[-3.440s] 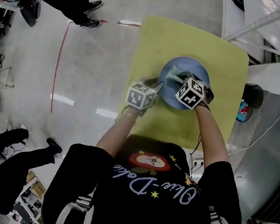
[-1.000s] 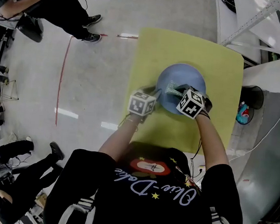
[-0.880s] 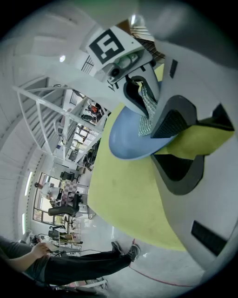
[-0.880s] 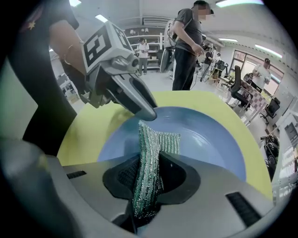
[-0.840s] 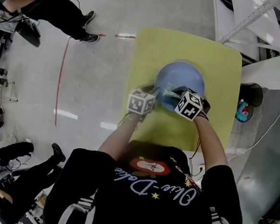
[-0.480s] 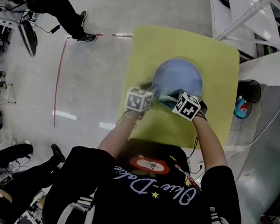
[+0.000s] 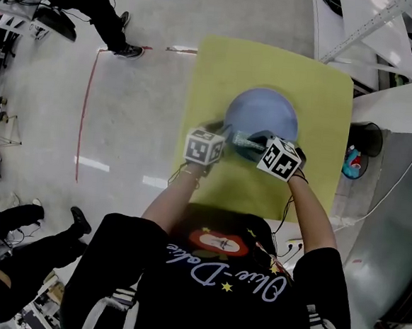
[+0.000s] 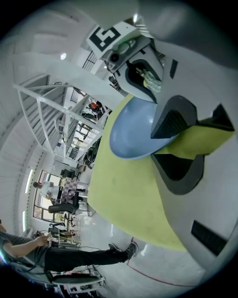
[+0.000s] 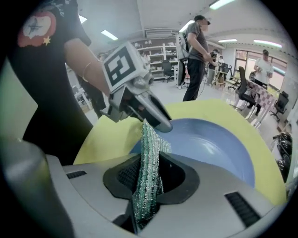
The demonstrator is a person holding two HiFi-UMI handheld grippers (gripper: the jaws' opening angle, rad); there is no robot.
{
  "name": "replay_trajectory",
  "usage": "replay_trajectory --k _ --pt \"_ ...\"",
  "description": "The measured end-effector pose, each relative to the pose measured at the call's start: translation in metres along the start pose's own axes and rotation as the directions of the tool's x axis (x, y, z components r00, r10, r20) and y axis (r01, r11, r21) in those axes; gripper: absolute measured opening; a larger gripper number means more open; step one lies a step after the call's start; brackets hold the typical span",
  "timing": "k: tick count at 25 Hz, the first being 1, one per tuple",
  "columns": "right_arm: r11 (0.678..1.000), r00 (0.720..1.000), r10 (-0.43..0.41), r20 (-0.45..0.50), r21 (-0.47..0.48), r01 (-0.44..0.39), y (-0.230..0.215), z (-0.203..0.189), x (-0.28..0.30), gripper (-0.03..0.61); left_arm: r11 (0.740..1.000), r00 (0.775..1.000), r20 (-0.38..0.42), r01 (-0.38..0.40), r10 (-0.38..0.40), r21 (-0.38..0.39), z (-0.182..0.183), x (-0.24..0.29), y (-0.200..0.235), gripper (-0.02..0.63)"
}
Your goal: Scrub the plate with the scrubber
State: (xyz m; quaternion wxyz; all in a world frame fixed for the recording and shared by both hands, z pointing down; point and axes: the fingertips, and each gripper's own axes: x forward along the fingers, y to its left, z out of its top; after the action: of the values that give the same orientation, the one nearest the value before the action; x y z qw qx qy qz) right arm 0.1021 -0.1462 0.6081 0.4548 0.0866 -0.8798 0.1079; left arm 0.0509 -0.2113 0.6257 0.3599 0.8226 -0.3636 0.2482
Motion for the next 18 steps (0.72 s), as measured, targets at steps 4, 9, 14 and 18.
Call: replay_trajectory --k 4,9,14,18 --pt "0.988 0.987 -0.157 0.040 0.003 0.157 -0.049 0.007 -0.016 0.066 1.000 1.000 0.003 -0.004 0.004 -0.003 0.001 0.000 0.001 0.097" --pt "0.943 0.942 -0.333 0.030 0.029 0.333 -0.106 0.000 -0.036 0.066 1.000 1.000 -0.001 -0.006 0.006 0.008 0.002 0.001 -0.001 0.097" --pt "0.922 0.922 -0.386 -0.034 0.008 0.387 -0.130 -0.014 -0.037 0.066 1.000 1.000 -0.004 -0.015 0.015 0.025 0.001 0.000 0.000 0.097" --pt "0.937 0.934 -0.348 -0.081 -0.060 0.344 -0.121 -0.023 -0.024 0.069 0.999 1.000 -0.007 -0.015 0.016 0.043 0.002 -0.002 0.001 0.098"
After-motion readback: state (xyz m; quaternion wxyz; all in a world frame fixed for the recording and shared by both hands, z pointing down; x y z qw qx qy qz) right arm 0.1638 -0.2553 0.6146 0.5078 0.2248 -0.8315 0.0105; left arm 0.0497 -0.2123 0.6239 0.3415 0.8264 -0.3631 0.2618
